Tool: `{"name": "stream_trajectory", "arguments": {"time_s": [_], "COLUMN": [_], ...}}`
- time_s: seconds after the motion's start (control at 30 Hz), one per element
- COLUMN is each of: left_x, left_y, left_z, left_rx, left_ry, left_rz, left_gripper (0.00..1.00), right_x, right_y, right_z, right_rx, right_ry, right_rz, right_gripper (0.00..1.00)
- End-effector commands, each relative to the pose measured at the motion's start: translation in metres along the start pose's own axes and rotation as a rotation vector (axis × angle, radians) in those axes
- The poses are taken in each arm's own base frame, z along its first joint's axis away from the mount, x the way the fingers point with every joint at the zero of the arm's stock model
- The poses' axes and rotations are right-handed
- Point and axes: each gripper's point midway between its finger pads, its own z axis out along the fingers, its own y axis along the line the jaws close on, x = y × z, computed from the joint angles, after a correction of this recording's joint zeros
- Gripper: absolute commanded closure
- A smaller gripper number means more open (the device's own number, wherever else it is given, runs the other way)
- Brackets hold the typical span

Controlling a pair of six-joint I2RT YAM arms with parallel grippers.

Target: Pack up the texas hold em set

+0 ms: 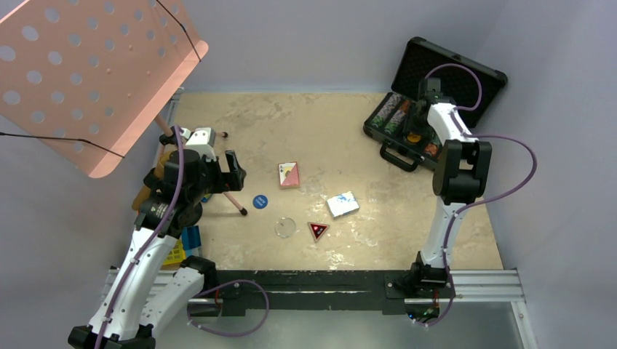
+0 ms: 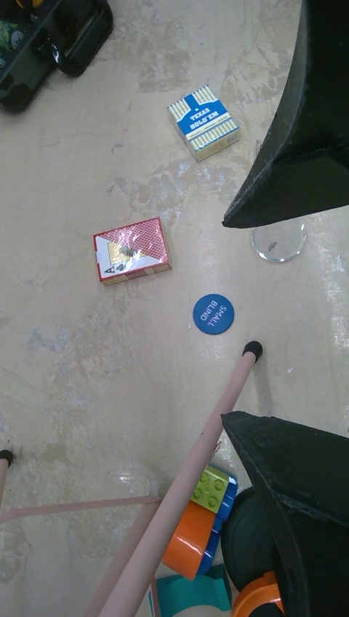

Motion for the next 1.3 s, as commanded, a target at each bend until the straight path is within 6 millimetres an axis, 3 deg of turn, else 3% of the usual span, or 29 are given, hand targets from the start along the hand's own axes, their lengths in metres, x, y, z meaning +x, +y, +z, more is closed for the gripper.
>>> {"name": "stream_trajectory", "arguments": {"time_s": [0.0, 0.53, 1.27], "left_x": [-0.007, -0.008, -0.008], "left_y": [0.0, 0.001, 0.002], "left_z": [0.0, -0.001, -0.001], "left_rx": [-0.003, -0.006, -0.012], "left_ry": [-0.029, -0.033, -0.032], "left_rz": [-0.008, -0.009, -0.008], "left_gripper": [0.0, 0.0, 0.0], "right_x": [-0.013, 0.011, 0.022], "right_y": [0.01, 0.015, 0.014], "right_z": [0.0, 0.008, 0.001], "right_rx": [-0.046, -0.078, -0.078], "right_ry": [-0.024, 0.066, 0.121], "right_rz": [-0.022, -0.03, -0.044], "right_gripper": [0.61, 0.61, 0.6]}}
